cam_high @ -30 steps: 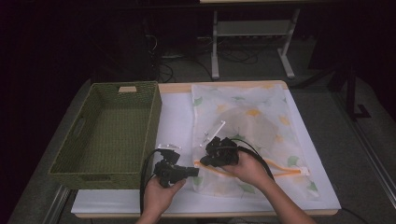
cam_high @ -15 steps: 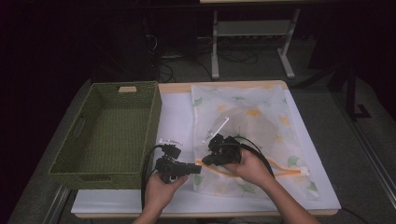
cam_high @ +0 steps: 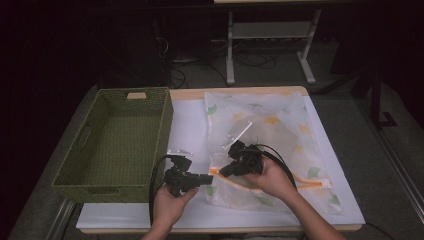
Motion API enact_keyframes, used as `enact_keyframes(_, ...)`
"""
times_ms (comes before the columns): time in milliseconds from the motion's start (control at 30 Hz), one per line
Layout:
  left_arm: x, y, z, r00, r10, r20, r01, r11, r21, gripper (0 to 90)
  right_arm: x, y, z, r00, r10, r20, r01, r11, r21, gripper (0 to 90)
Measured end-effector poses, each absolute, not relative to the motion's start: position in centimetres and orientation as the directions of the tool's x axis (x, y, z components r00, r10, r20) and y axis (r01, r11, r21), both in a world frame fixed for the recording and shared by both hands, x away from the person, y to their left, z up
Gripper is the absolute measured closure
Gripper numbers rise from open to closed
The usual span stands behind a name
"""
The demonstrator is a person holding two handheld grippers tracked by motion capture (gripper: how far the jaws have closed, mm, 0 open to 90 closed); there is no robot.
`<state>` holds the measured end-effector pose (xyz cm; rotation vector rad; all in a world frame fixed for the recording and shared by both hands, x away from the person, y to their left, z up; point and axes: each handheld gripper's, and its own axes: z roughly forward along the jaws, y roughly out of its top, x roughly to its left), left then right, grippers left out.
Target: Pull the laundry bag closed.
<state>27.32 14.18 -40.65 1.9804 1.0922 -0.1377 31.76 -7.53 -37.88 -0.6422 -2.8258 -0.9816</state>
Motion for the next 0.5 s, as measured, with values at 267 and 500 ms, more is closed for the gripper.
enact_keyframes(267,27.3,14.1,-40.3,0.612,0.648,-0.452,0.734,-0.253,0.631,88.6,31.4,-7.9,-37.7,-0.907,0.378,0.186,0.414,0.718,0.559,89.9)
enact_keyframes(500,27.4,14.5,-40.3,0.602,0.660,-0.450,0.738,-0.245,0.629,88.6,31.3,-9.6,-38.0,-0.894,0.407,0.188,0.439,0.712,0.548,89.8)
